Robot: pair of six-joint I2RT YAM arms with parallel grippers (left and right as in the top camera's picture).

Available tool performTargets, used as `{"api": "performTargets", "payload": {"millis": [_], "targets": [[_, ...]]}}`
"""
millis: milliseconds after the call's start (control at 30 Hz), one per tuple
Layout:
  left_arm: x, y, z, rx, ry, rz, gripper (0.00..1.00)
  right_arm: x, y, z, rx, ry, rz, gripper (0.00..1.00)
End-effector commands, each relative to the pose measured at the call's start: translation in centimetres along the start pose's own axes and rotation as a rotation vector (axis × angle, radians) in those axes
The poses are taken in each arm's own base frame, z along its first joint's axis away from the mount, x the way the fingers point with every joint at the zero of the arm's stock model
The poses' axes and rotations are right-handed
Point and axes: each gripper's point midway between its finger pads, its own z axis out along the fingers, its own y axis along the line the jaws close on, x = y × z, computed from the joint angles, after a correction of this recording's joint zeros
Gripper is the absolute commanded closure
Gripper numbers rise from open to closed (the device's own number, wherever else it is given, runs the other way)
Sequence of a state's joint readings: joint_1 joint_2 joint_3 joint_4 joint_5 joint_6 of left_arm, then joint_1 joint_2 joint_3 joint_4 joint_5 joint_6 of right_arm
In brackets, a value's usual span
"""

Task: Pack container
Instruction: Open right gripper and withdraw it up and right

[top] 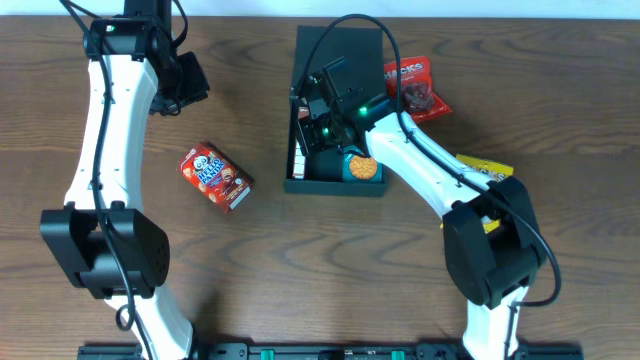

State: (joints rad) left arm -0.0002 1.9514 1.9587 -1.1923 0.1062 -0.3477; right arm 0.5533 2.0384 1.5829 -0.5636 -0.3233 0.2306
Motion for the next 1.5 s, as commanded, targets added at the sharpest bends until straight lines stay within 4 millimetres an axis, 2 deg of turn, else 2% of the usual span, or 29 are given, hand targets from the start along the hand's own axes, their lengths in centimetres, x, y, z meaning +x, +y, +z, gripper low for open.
{"api": "performTargets", "payload": {"millis": [0,233,567,767,900,1033,1200,1333,1467], "targets": [[-0.2,0.1,-0.1,0.009,-0.001,-0.019,0.64,0.3,0.2,0.8,0.003,0.014,-0.026,0.99],[-0.2,0.0,-0.1,0.010,-0.002,-0.019,0.64,1.6,-0.9,1.9,0.046,0.058,-0.013,0.99],[-0.2,0.0,-0.1,0.010,-0.002,-0.019,0.64,2.9,-3.4,1.7,0.185,0.102,0.002,0.99],[-0.2,0.0,-0.1,0.010,-0.002,-0.019,0.64,3.9,-5.5,1.0,0.305,0.139,0.006,0.99],[-0.2,0.0,-0.1,0.010,-0.002,-0.019,0.64,4.6,-7.8,0.0,0.447,0.160,-0.002,0.99],[-0.2,0.1,-0.1,0.009,-0.001,-0.019,0.64,4.5,-9.2,-1.0,0.527,0.161,-0.006,0.99],[-0.2,0.1,-0.1,0.009,-0.001,-0.019,0.64,2.8,-9.6,-2.7,0.533,0.141,0.021,0.99],[-0.1,0.1,-0.1,0.008,0.002,-0.019,0.64,-0.4,-10.3,-5.4,0.540,0.082,0.057,0.99],[0.0,0.1,-0.1,0.006,0.006,-0.019,0.64,-3.8,-12.9,-8.5,0.541,-0.017,0.126,0.99]]}}
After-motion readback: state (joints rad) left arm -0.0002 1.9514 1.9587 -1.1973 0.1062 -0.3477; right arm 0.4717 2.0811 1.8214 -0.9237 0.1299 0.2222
